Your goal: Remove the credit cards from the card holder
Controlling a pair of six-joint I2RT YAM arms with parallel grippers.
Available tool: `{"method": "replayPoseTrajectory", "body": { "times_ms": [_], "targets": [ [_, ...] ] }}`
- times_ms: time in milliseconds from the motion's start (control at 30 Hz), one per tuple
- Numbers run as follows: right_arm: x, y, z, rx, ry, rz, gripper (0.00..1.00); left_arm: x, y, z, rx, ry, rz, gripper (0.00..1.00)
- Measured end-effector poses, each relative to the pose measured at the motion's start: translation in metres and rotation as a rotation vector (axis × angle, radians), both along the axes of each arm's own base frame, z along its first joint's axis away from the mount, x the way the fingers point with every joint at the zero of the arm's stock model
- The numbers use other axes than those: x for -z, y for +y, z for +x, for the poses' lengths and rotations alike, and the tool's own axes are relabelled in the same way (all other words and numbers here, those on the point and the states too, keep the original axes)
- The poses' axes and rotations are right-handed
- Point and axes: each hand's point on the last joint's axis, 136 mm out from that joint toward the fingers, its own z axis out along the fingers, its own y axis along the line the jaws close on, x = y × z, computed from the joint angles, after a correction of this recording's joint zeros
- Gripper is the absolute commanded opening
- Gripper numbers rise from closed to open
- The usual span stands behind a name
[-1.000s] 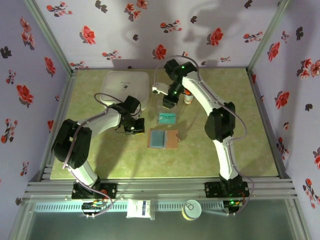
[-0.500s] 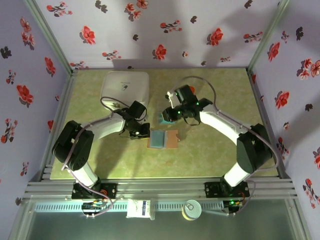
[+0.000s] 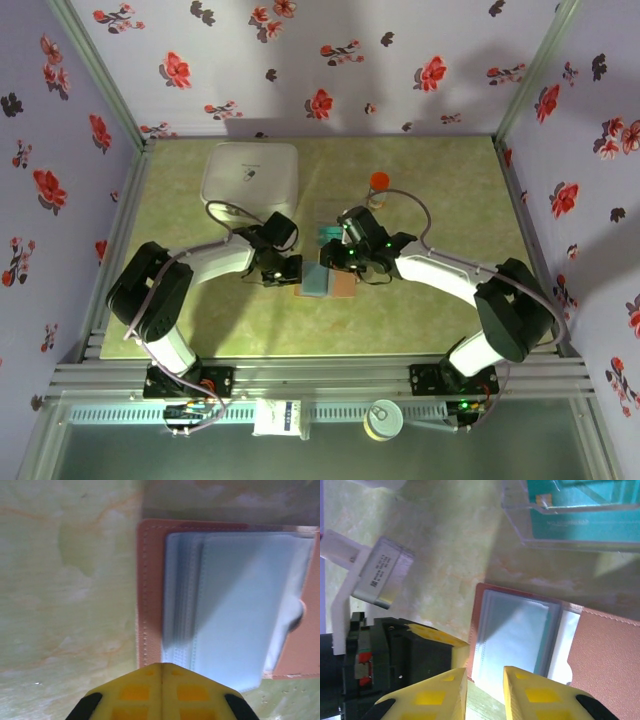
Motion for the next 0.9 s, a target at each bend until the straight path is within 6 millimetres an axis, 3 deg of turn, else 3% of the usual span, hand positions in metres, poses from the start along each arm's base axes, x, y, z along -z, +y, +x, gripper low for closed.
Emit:
{"method": "replayPoseTrajectory", "body": {
  "times_ms": [167, 467, 700, 900],
  "targets": [
    [0.012, 0.006, -0.009, -0.004, 0.030, -0.025, 0.30, 0.011, 0.008, -0.007, -0.008, 0.016, 0.026, 0.00],
    [0.042, 0.008, -0.016, 0.008, 0.112, -0.068, 0.37, 0.012, 0.007, -0.006, -0.008, 0.008, 0.019, 0.00],
    [0.048, 0.014, -0.019, 0.001, 0.139, -0.059, 0.24, 0.012, 0.007, -0.006, -0.012, 0.007, 0.017, 0.00],
    [0.052, 0.020, -0.017, 0.007, 0.147, -0.038, 0.26, 0.012, 0.007, -0.006, -0.012, 0.007, 0.017, 0.00]
  ]
}}
